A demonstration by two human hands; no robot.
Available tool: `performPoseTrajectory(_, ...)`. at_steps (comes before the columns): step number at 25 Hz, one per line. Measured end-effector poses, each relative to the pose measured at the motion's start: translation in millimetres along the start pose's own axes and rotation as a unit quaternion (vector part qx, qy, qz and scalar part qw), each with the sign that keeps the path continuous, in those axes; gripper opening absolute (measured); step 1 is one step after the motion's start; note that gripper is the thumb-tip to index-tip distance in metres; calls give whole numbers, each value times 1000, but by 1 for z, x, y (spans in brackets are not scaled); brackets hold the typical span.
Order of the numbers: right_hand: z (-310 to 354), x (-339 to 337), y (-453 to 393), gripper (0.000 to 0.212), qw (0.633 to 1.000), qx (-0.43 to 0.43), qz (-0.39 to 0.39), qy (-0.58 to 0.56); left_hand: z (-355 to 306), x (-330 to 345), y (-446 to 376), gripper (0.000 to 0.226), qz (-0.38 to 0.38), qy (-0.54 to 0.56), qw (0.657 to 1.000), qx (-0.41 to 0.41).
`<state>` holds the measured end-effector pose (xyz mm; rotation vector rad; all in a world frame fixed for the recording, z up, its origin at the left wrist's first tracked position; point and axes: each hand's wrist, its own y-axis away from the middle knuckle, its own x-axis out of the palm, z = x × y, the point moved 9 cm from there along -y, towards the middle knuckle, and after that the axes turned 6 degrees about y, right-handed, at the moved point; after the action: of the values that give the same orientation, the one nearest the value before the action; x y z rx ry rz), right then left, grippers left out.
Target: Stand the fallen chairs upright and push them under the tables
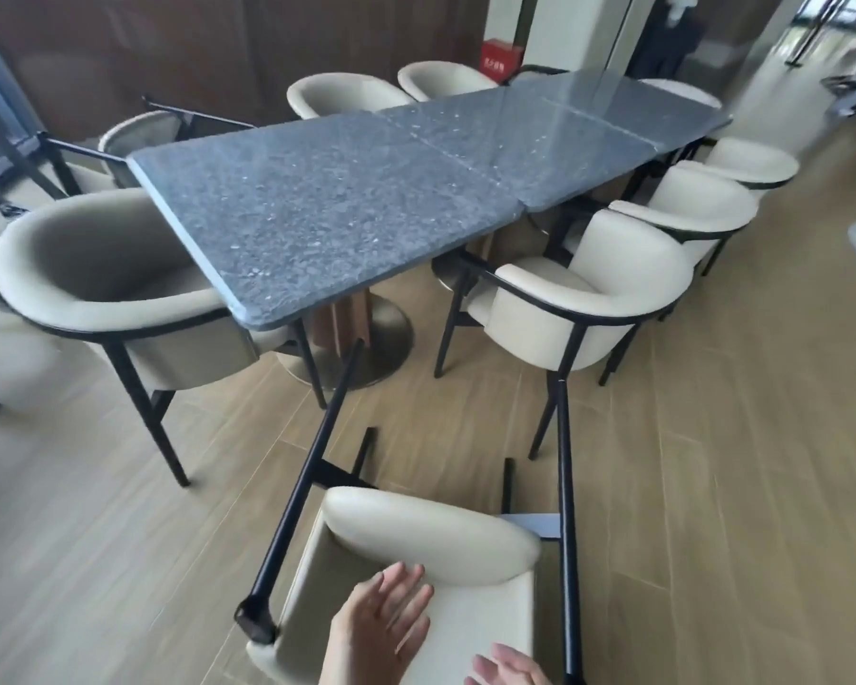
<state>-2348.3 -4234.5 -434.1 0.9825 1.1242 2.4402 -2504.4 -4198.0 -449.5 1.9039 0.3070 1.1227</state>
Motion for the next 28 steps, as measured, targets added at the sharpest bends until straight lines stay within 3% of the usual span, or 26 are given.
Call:
performPoseTrajectory(3,-28,-28,-19,19,995,31,-90,20,-1,-17,-30,48,5,-10,1000,17)
performPoseTrajectory(6,-46,-39,-38,18,989,-2,-144,35,2,-38,-60,50,10,-9,1000,20)
performPoseTrajectory(14,-122,-103,-135,15,984,85,-159,14,58,-143,-162,27,-84,9,996,-22)
performPoseTrajectory(28,-318,-231,-288,37,948,239,-211,17,150,-346,-298,41,-222,6,973,-68)
